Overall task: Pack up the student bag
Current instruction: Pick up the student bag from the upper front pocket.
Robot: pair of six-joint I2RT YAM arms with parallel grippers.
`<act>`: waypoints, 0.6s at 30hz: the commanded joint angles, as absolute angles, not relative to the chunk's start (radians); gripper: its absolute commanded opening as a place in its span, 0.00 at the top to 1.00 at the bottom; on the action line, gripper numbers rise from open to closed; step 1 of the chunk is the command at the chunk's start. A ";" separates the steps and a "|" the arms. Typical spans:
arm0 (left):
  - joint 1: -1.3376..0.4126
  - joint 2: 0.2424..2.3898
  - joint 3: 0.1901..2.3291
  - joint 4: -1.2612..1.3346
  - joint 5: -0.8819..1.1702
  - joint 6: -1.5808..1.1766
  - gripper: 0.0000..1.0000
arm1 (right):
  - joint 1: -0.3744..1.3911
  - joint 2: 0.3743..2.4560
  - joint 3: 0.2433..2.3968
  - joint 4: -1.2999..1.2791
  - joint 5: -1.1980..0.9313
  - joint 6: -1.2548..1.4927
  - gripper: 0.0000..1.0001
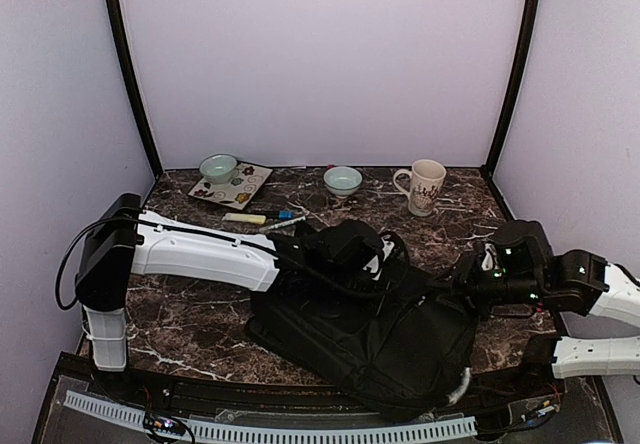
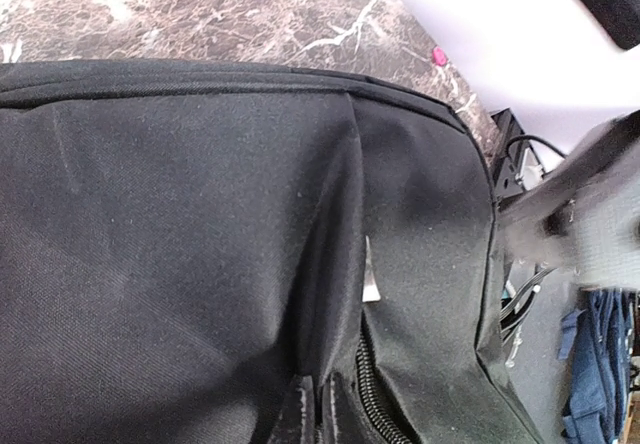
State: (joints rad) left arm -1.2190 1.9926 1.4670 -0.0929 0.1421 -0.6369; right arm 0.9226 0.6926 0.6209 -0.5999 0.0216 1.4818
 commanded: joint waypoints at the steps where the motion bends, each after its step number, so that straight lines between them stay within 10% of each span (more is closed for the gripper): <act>1: -1.213 2.001 1.444 0.023 0.209 -0.661 1.00 | 0.925 0.678 0.516 -0.399 0.041 1.603 0.61; 18: -1.213 1.971 1.422 0.122 0.274 -0.651 1.00 | 0.923 0.598 0.255 -0.168 0.082 1.735 0.72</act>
